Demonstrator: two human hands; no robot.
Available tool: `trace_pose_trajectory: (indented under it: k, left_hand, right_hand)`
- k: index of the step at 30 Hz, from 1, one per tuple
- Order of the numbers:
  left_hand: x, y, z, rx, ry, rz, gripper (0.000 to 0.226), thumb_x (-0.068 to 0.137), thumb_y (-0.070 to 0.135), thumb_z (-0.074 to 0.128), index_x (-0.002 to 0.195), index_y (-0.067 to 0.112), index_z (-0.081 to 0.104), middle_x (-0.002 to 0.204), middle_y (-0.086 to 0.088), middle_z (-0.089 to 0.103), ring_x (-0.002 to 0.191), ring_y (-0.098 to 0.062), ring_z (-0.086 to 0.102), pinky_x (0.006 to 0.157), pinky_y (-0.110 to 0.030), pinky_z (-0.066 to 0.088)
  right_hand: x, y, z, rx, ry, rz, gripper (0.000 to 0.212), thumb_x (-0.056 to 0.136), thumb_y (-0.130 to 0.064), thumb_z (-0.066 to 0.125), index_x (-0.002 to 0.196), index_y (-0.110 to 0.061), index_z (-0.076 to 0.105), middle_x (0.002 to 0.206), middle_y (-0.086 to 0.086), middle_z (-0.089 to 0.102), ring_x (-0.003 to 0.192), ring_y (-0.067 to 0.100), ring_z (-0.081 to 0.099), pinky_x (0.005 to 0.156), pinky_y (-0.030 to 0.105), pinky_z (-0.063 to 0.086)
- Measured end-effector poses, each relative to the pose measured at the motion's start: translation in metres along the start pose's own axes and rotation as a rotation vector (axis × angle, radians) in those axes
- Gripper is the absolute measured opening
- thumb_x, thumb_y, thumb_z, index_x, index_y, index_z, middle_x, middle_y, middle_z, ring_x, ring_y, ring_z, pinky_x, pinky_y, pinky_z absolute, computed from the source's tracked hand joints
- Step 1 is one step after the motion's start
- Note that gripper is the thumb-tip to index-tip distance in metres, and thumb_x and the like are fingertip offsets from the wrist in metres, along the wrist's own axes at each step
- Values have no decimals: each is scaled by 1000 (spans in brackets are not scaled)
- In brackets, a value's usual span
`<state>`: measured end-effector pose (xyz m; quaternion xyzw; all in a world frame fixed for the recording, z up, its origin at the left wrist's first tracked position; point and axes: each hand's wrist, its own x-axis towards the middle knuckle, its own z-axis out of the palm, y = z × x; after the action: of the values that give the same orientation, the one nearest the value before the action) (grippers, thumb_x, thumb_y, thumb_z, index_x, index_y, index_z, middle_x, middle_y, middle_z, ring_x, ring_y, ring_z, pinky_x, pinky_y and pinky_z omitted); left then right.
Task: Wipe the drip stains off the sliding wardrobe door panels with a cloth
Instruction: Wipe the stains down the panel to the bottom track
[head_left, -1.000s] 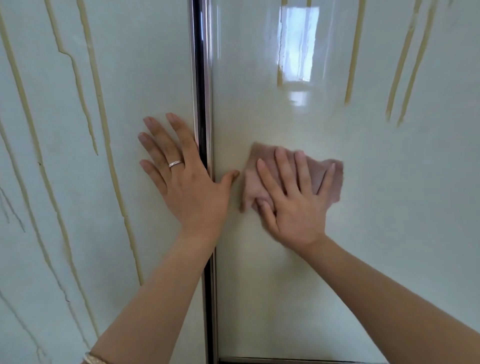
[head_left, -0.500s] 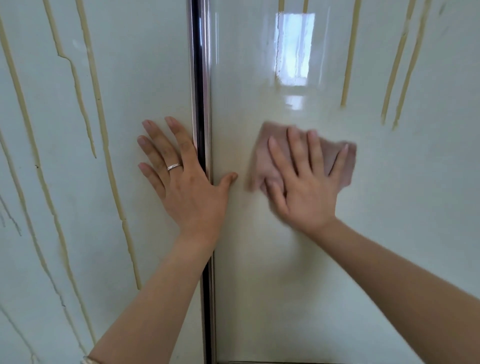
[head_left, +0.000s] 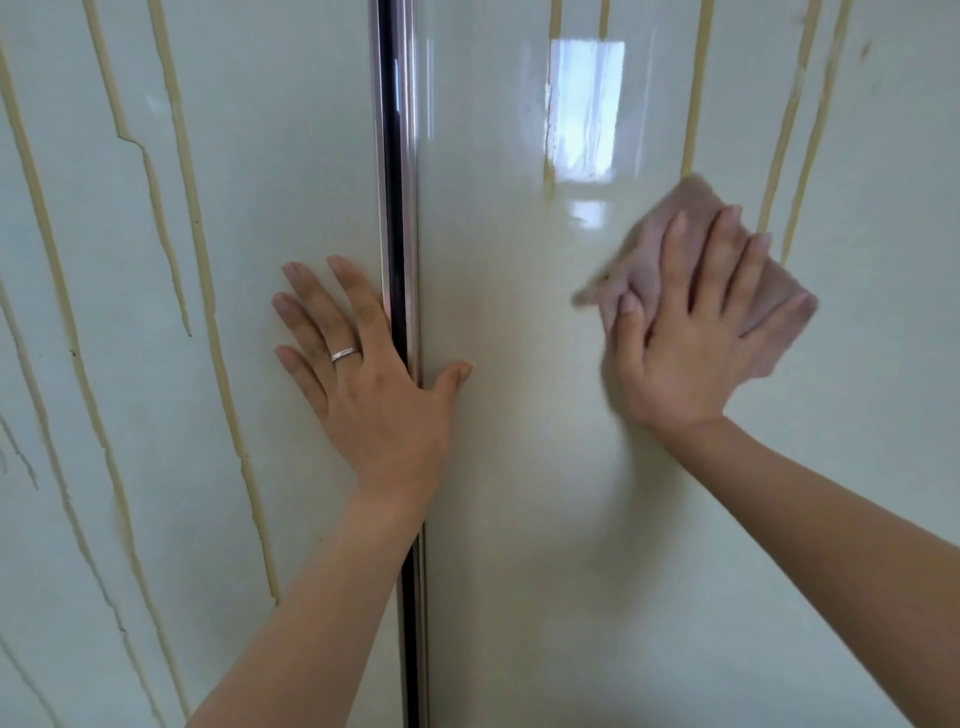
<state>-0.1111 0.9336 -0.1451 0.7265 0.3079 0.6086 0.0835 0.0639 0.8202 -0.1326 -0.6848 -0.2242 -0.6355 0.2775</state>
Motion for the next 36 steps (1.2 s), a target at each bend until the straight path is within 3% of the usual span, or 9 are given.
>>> trace_pose_trajectory:
  k: [5, 11, 15, 20, 25, 29, 34, 36]
  left_hand:
    - [-1, -2, 2, -21, 15, 11, 119, 67, 43, 79, 145, 19, -7, 156, -17, -8, 143, -32, -11, 113, -41, -8]
    - [-1, -2, 4, 22, 53, 4, 120, 65, 43, 80, 141, 21, -10, 156, -17, -6, 143, -32, -9, 112, -40, -7]
    - [0, -2, 2, 41, 51, -9, 124, 63, 45, 80, 143, 10, -9, 155, -19, -2, 143, -33, -5, 112, -44, -2]
    - [-1, -3, 4, 38, 41, 10, 123, 65, 46, 79, 140, 15, -14, 156, -18, -6, 143, -30, -8, 112, -41, -5]
    - [-1, -5, 6, 58, 77, 14, 123, 62, 45, 81, 147, 9, -1, 155, -20, 3, 142, -32, -1, 112, -46, 3]
    - [0, -3, 3, 90, 43, -2, 121, 60, 45, 82, 147, 13, 2, 154, -23, 7, 142, -35, 4, 112, -48, 6]
    - [-1, -4, 4, 130, 67, 17, 118, 59, 46, 81, 145, 11, 8, 151, -27, 16, 140, -41, 14, 111, -50, 13]
    - [-1, -5, 5, 142, 64, 15, 118, 59, 47, 81, 145, 10, 9, 151, -28, 17, 140, -42, 15, 111, -51, 14]
  right_hand:
    - [-24, -28, 3, 92, -31, -308, 56, 98, -45, 30, 148, -21, 33, 152, 13, 36, 144, 30, 17, 108, 67, 3]
    - [-21, -32, 4, 86, 3, -303, 56, 96, -43, 34, 148, -20, 38, 151, 15, 37, 140, 36, 24, 105, 69, 7]
    - [-4, -46, 3, 138, 0, -332, 54, 97, -41, 38, 147, -22, 39, 152, 12, 36, 140, 35, 25, 103, 73, 10]
    - [-10, -52, 3, 155, -1, -312, 55, 95, -40, 41, 147, -22, 39, 152, 11, 37, 140, 33, 24, 104, 72, 11]
    - [12, -54, 0, 146, -24, -351, 52, 98, -43, 35, 146, -22, 41, 150, 13, 40, 139, 35, 26, 103, 72, 10]
    - [34, -64, 1, 106, -4, -243, 53, 99, -42, 32, 146, -19, 40, 149, 17, 41, 137, 39, 32, 103, 72, 12]
    - [-32, -50, -4, 79, -138, -330, 56, 100, -46, 28, 151, -22, 24, 153, 11, 30, 149, 24, 1, 109, 68, 6]
    - [-21, -47, -7, 84, -143, -373, 56, 100, -47, 28, 150, -23, 27, 153, 11, 32, 148, 25, 7, 108, 68, 8]
